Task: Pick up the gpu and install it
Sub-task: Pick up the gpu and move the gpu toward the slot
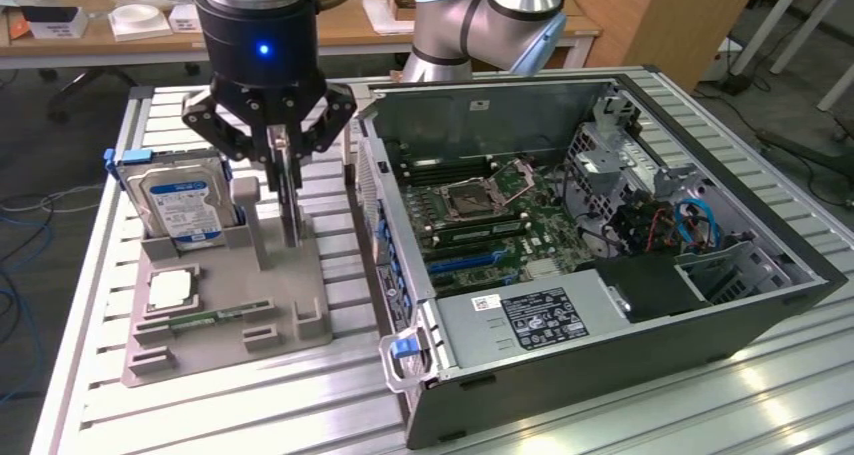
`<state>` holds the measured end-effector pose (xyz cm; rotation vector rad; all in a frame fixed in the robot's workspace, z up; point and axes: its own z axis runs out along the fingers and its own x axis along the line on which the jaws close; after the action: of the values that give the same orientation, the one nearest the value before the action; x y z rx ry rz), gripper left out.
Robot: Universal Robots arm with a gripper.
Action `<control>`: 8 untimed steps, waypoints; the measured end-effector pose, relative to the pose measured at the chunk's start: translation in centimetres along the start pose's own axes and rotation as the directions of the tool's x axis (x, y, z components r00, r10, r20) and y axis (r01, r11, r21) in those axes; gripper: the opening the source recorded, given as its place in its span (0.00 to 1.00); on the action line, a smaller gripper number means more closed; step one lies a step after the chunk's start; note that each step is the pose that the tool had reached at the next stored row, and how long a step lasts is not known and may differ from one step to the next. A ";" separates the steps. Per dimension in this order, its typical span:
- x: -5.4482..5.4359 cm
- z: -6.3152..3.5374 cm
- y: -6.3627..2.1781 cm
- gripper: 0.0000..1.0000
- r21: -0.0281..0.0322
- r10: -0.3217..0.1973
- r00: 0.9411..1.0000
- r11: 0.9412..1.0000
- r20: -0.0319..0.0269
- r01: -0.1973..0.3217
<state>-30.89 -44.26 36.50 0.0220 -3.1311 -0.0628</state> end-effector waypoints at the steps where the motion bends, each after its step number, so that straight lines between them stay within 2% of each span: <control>1: 0.0 -0.04 0.00 0.26 0.000 0.000 1.000 1.000 0.000 0.000; 8: 0.0 -0.32 0.01 0.26 0.000 0.000 1.000 1.000 0.000 0.000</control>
<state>-30.89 -44.26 36.82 0.0220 -3.1311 -0.0633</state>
